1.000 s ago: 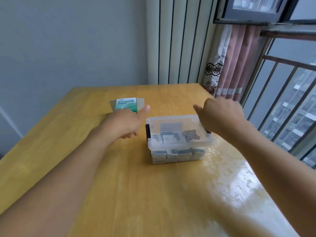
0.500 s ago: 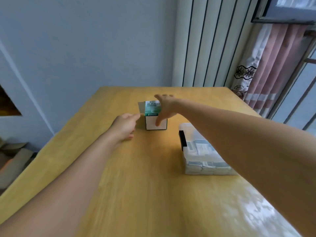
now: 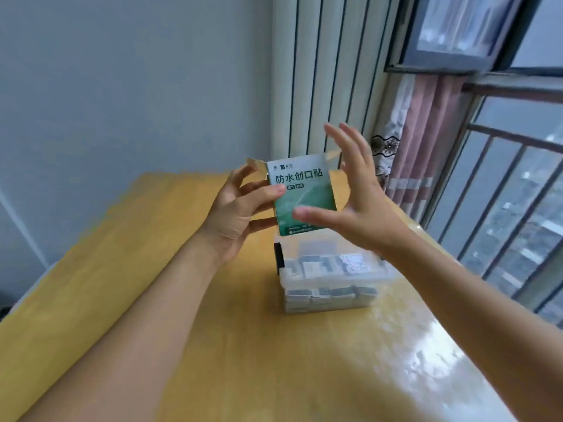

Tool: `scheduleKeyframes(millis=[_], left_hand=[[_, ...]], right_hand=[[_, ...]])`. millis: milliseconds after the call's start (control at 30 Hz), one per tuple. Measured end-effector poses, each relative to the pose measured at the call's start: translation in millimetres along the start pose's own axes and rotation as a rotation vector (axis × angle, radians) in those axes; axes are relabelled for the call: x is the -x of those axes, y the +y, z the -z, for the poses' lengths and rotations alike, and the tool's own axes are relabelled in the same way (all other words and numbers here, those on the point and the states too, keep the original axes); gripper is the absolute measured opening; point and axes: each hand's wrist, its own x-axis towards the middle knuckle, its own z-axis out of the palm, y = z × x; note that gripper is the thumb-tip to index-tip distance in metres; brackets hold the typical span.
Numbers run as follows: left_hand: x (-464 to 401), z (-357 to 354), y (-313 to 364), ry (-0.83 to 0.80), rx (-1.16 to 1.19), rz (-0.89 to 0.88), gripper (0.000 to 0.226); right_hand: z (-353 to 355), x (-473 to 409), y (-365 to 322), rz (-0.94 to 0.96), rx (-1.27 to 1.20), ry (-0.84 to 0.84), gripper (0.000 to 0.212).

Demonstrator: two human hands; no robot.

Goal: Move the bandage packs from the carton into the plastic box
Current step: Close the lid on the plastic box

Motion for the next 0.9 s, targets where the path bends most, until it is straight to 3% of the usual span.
scheduleKeyframes(millis=[67, 167, 267, 400, 500, 600, 733, 800, 900], left_hand=[[7, -48, -1, -0.109, -0.022, 0.048, 0.073], [15, -77, -16, -0.209, -0.049, 0.11, 0.069], [30, -154, -35, -0.316, -0.037, 0.206, 0.055], [54, -253, -71, -0.515, -0.121, 0.213, 0.021], [75, -311, -108, -0.608, -0.231, 0.169, 0.034], [109, -366, -162, -0.714, -0.492, 0.019, 0.05], [153, -407, -226, -0.901, -0.884, -0.33, 0.041], [175, -424, -254, -1.031, -0.972, -0.494, 0.041], [206, -430, -299, -1.185, -1.049, -0.417, 0.049]], right_hand=[[50, 27, 3, -0.295, -0.287, 0.209, 0.104], [84, 55, 13, -0.639, -0.636, 0.095, 0.078], [142, 121, 19, -0.648, -0.623, 0.24, 0.054], [190, 206, 32, -0.663, -0.645, 0.603, 0.06], [209, 273, 56, -0.67, -0.704, 0.852, 0.047], [230, 361, 81, -0.78, -0.725, 1.054, 0.024], [230, 471, 111, -0.975, -0.697, 1.215, 0.041], [220, 521, 126, -1.072, -0.731, 1.289, 0.048], [193, 587, 148, -1.235, -0.794, 1.343, 0.059]])
